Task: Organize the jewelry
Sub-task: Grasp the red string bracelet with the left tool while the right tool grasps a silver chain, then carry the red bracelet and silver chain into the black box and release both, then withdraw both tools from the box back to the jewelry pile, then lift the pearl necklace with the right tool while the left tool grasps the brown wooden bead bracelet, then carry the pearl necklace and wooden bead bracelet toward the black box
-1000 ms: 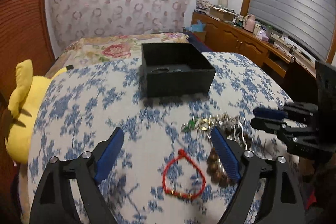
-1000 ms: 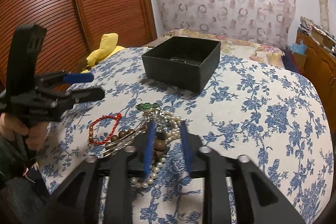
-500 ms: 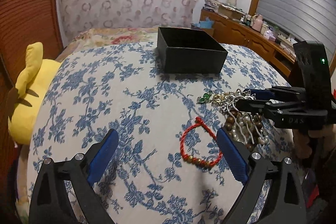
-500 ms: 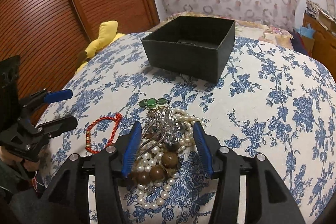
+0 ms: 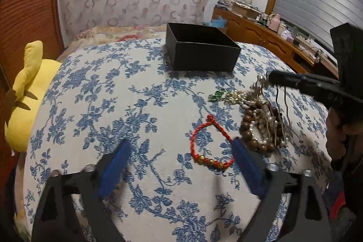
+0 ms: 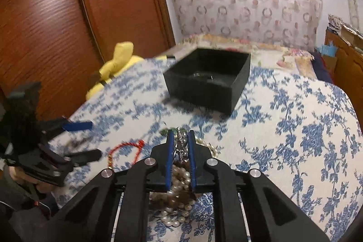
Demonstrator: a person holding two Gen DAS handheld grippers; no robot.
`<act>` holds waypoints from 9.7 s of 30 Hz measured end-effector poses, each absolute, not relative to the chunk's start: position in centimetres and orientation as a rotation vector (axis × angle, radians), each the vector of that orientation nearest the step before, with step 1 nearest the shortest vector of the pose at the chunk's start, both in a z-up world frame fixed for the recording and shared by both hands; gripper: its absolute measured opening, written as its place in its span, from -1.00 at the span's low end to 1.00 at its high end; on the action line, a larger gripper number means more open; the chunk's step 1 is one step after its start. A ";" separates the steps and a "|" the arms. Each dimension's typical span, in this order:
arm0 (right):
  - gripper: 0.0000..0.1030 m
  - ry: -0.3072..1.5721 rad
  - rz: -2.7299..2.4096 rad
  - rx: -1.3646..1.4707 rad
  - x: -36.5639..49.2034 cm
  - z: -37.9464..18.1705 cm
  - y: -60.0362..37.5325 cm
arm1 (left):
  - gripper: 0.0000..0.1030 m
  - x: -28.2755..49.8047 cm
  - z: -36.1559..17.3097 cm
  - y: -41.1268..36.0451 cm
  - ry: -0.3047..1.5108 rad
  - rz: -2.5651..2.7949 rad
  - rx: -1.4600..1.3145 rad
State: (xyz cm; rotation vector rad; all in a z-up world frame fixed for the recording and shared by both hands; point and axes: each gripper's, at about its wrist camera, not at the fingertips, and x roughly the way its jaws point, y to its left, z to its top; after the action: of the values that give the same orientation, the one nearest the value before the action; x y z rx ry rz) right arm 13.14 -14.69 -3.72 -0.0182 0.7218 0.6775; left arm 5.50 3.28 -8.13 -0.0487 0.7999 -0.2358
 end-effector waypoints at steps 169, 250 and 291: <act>-0.32 0.814 0.651 -0.109 12.2 -6.7 -14.9 | 0.85 8.3 -6.3 0.1 0.719 -0.245 0.000; -0.84 0.426 0.549 -0.116 11.1 8.8 -21.8 | -0.76 9.3 -0.7 -6.2 0.673 -0.450 0.128; -0.84 0.352 0.693 -0.131 23.5 13.4 -14.7 | -0.76 22.8 2.5 -1.9 0.621 -0.326 0.049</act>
State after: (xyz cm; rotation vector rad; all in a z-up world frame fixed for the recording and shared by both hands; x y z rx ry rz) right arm 23.51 -14.68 13.42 -0.1310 0.3519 0.6933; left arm 22.79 -1.86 2.46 0.0493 0.6208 -0.3256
